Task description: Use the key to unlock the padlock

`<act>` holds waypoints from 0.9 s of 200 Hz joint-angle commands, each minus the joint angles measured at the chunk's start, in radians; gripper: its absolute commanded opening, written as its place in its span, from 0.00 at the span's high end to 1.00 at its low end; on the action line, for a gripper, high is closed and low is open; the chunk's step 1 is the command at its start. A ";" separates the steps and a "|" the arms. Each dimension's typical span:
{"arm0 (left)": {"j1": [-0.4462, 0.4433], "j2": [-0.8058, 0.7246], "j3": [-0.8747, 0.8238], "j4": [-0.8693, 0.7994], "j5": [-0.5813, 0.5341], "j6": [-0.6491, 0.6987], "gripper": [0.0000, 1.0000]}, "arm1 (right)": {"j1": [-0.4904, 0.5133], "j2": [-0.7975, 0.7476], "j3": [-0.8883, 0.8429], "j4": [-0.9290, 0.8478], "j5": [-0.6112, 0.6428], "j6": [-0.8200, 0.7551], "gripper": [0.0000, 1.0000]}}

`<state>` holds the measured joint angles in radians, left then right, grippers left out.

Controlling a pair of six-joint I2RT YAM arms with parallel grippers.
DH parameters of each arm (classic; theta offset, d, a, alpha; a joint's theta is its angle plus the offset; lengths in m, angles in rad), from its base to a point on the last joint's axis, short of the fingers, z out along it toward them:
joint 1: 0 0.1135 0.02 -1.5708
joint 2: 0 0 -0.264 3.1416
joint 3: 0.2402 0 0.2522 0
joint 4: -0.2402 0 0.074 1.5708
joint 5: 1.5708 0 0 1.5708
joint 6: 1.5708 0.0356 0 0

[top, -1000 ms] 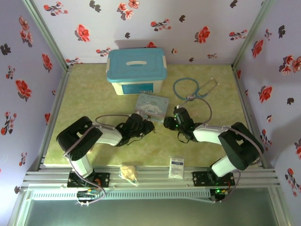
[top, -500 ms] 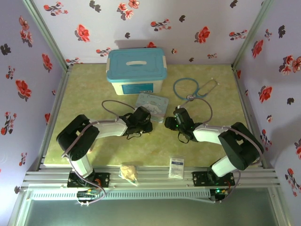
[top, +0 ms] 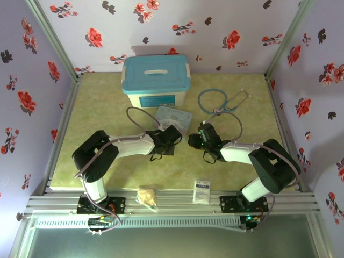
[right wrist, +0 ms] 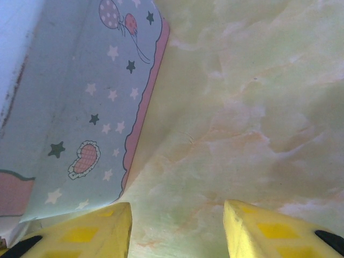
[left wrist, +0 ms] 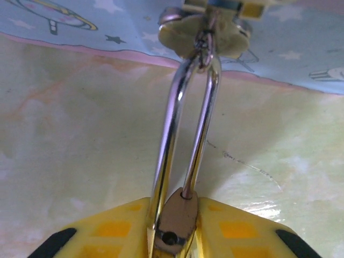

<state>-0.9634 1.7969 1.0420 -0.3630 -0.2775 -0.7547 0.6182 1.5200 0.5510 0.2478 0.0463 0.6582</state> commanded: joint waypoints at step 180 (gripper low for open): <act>-0.119 -0.053 0.068 -0.094 -0.118 0.070 0.64 | 0.031 -0.042 -0.038 0.025 0.008 -0.012 0.52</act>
<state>-1.1172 1.8530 1.1801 -0.5526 -0.4812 -0.6991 0.6228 1.5326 0.5419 0.2615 0.0490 0.6582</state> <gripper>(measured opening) 0.332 0.482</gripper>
